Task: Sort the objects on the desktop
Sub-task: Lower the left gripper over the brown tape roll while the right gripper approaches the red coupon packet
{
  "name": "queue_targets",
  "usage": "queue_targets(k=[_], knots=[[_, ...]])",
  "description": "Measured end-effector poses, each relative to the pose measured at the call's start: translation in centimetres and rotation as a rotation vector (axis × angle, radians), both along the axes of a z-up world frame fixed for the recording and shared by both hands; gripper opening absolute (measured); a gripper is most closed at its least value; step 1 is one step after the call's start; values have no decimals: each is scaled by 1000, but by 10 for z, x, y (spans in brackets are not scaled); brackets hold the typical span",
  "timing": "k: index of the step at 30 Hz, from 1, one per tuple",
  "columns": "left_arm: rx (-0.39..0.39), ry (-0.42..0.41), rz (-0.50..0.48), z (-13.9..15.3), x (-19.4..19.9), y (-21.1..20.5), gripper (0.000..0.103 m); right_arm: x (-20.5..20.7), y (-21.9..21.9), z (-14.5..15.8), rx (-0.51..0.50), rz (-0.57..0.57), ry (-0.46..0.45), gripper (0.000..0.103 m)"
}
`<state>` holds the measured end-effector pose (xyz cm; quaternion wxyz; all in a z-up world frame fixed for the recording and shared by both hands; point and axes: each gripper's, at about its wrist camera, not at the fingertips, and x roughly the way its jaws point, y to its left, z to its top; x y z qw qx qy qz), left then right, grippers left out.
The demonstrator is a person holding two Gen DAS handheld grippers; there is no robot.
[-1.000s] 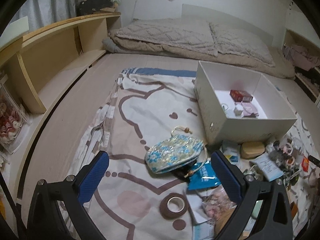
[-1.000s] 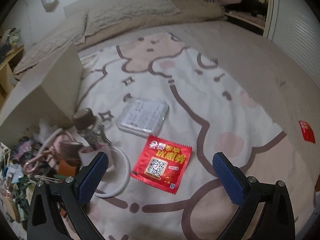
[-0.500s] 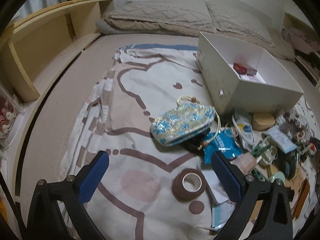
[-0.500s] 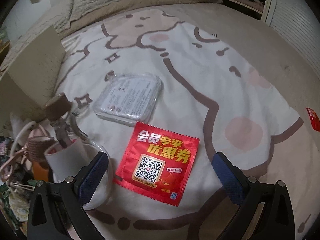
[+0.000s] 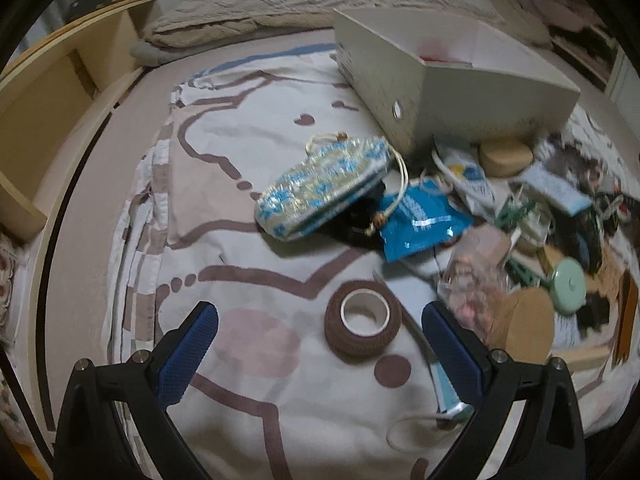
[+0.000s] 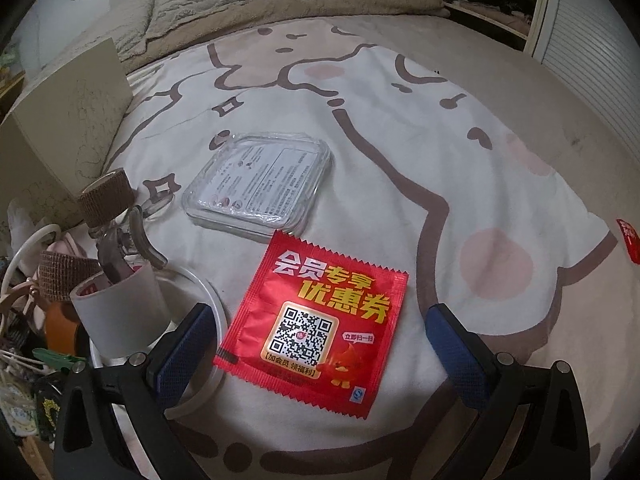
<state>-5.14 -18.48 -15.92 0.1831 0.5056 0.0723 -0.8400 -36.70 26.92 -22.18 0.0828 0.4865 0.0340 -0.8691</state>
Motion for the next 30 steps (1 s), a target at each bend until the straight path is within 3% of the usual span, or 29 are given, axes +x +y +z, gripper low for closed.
queue_targets(k=[4, 13, 30], knots=[[15, -59, -12, -11, -3, 2, 103, 1, -1, -1, 2, 0, 11, 103], [-32, -150, -49, -30, -6, 10, 103, 1, -2, -2, 3, 0, 22, 103], [-30, -152, -4, -36, -4, -7, 103, 2, -4, -2, 4, 0, 28, 103]])
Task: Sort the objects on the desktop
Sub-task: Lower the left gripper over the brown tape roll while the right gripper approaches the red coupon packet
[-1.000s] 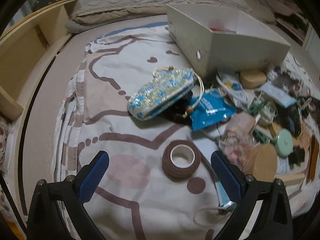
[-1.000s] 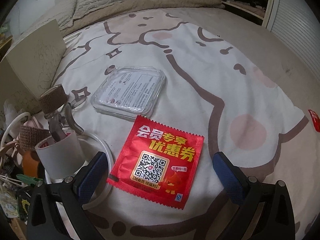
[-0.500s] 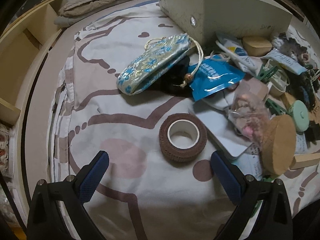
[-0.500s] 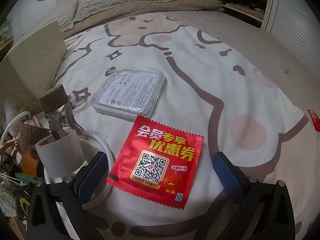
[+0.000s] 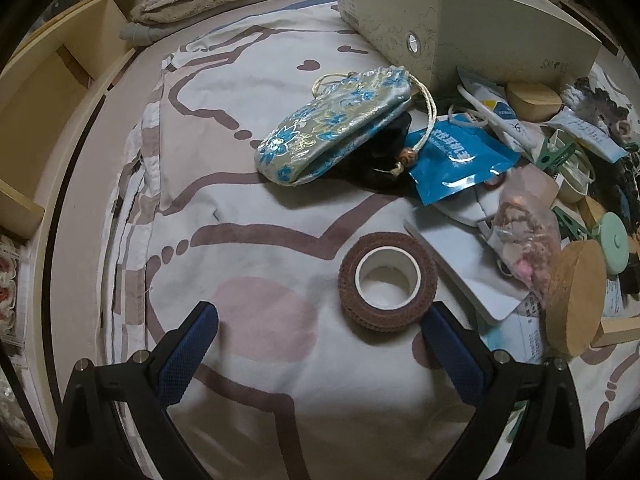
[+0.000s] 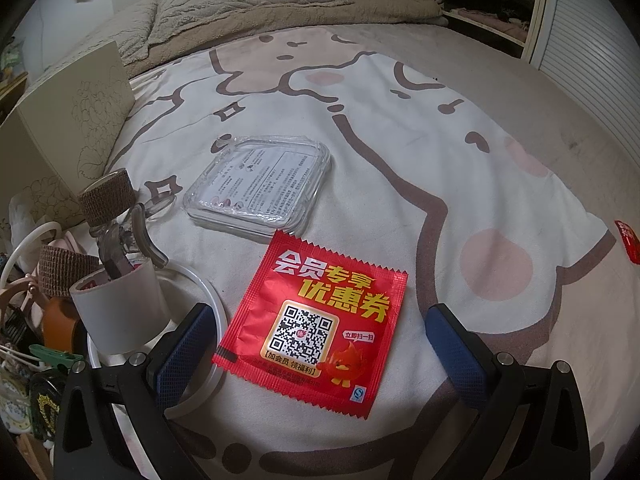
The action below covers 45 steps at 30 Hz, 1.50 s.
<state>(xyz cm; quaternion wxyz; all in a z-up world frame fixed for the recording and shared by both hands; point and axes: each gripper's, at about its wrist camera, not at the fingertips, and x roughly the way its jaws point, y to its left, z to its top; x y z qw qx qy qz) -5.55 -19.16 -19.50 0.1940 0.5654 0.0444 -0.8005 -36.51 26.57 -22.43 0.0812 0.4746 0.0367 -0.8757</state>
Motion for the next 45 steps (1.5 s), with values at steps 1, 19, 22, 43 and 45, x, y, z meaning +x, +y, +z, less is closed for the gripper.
queue_targets(k=[1, 19, 22, 43, 45], knots=[[-1, -5, -2, 0, 1, 0, 103, 0, 0, 0, -1, 0, 0, 103], [-86, -69, 25, 0, 10, -10, 103, -1, 0, 2, 8, 1, 1, 103], [-105, -85, 51, -1, 12, -16, 103, 0, -1, 2, 13, 0, 1, 103], [-68, 29, -16, -8, -19, 7, 102, 0, -3, 0, 37, 0, 0, 103], [-52, 42, 0, -11, -18, 3, 102, 0, -4, 0, 40, -1, 2, 103]])
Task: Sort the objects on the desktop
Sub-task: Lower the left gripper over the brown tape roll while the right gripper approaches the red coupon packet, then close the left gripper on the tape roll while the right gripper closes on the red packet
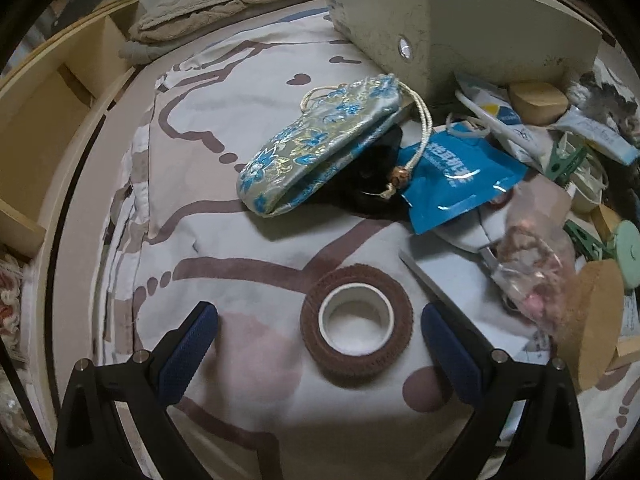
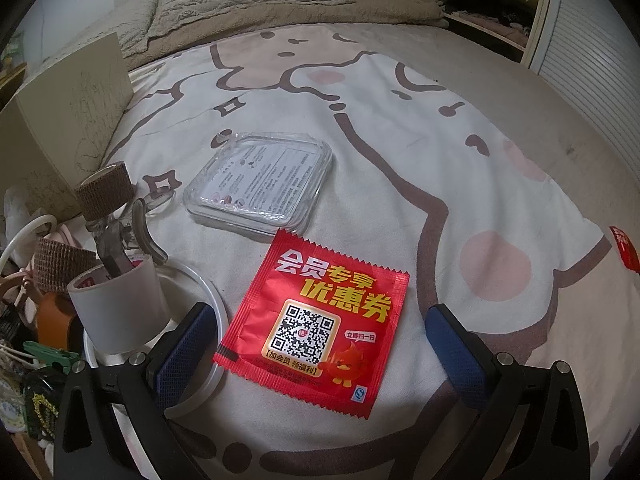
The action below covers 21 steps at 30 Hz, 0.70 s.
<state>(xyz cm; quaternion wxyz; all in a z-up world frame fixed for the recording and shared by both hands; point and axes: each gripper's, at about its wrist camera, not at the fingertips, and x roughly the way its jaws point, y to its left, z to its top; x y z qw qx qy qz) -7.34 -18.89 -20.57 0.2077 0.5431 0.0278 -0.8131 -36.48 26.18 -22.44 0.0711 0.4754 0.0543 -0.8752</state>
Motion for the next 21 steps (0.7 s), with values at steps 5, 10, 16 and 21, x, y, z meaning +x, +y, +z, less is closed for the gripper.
queue_targets(k=[5, 10, 16, 21], knots=[[52, 22, 44, -10, 3, -6, 103, 1, 4, 2, -29, -2, 9, 103], [82, 28, 78, -13, 5, -8, 103, 5, 8, 5, -68, 9, 10, 103], [81, 32, 88, -13, 4, -8, 103, 13, 14, 12, -112, 32, 1, 103], [43, 26, 59, -8, 1, -4, 103, 20, 16, 19, -138, 27, 3, 89]])
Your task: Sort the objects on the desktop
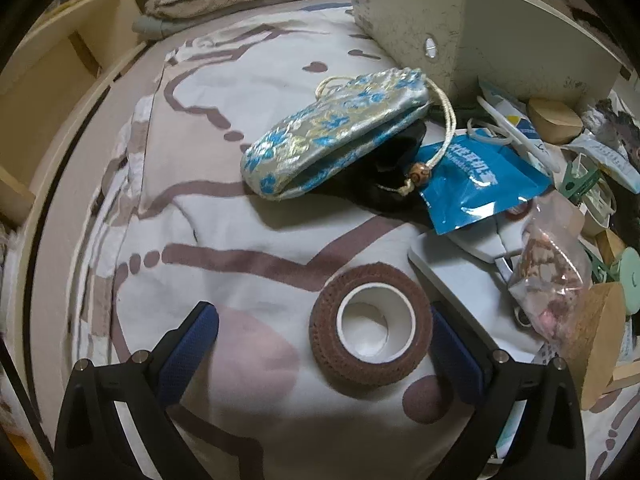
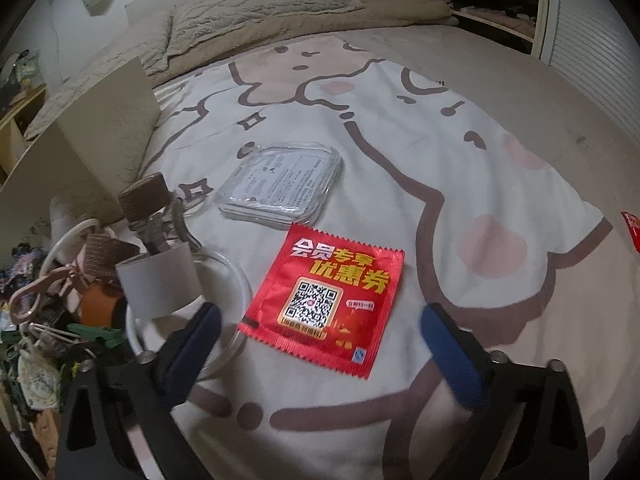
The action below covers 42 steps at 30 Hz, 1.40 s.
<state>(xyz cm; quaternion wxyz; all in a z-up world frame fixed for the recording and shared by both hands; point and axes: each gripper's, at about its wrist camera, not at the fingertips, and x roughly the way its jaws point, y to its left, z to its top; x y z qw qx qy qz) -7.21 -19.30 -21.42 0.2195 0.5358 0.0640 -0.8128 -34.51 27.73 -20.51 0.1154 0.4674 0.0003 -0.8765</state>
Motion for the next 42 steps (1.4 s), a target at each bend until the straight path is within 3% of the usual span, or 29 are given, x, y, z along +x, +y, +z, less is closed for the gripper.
queue_targets(k=[4, 9, 20, 22, 27, 32, 35, 36, 37, 38, 42], knots=[[-16, -3, -50, 4, -1, 7, 89, -5, 3, 3, -44, -47, -13, 86], [-18, -26, -80, 10, -4, 14, 74, -12, -10, 1, 24, -64, -32, 85], [42, -18, -73, 16, -3, 12, 48, -10, -16, 2, 84, -20, 2, 57], [39, -18, -80, 18, -3, 14, 48, -9, -14, 4, 81, -22, 7, 48], [66, 2, -72, 22, -2, 12, 48, -6, -4, 7, 57, -29, 2, 36], [66, 21, -61, 28, -1, 10, 48, -5, 5, 8, 22, -39, -19, 36], [64, 29, -62, 31, 1, 11, 48, -4, 9, 10, -24, -52, -29, 39], [63, 30, -61, 31, 1, 11, 48, -4, 10, 11, -39, -58, -33, 55], [62, 32, -59, 32, 1, 11, 48, -4, 11, 12, -53, -63, -38, 80], [62, 34, -58, 33, 1, 10, 48, -2, 11, 14, -61, -69, -33, 89], [64, 41, -52, 34, 2, 9, 48, -1, 1, 17, -7, -53, -4, 92]])
